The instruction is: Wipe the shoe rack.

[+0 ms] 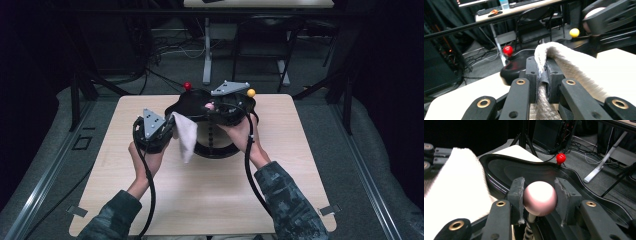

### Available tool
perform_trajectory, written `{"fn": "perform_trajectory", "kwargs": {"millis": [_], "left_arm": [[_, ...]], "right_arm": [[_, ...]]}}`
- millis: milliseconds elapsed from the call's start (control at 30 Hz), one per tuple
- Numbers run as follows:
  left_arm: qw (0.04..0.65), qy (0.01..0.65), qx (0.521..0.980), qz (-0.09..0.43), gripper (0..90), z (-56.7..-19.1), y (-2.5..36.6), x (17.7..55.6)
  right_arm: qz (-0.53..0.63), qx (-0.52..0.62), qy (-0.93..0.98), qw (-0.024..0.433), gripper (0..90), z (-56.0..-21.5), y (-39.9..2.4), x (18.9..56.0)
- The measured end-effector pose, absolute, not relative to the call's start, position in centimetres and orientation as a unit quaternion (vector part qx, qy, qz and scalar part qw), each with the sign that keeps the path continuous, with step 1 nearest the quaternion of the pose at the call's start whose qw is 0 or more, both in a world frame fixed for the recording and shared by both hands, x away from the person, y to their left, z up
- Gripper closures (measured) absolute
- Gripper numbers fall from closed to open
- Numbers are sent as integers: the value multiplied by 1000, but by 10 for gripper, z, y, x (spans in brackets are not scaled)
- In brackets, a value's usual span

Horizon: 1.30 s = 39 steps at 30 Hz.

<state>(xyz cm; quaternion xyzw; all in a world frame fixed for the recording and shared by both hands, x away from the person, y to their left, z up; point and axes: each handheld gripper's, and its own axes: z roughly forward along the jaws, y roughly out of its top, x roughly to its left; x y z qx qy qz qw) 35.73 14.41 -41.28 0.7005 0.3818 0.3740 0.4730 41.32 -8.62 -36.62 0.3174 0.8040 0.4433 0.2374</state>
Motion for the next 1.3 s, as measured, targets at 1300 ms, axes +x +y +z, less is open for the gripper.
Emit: {"fn": "perform_trajectory", "kwargs": {"millis": [1300], "left_arm": [[480, 337, 724, 363, 828, -407, 108, 356]], "right_arm": [[432, 321, 808, 242, 603, -375, -83, 416]]}}
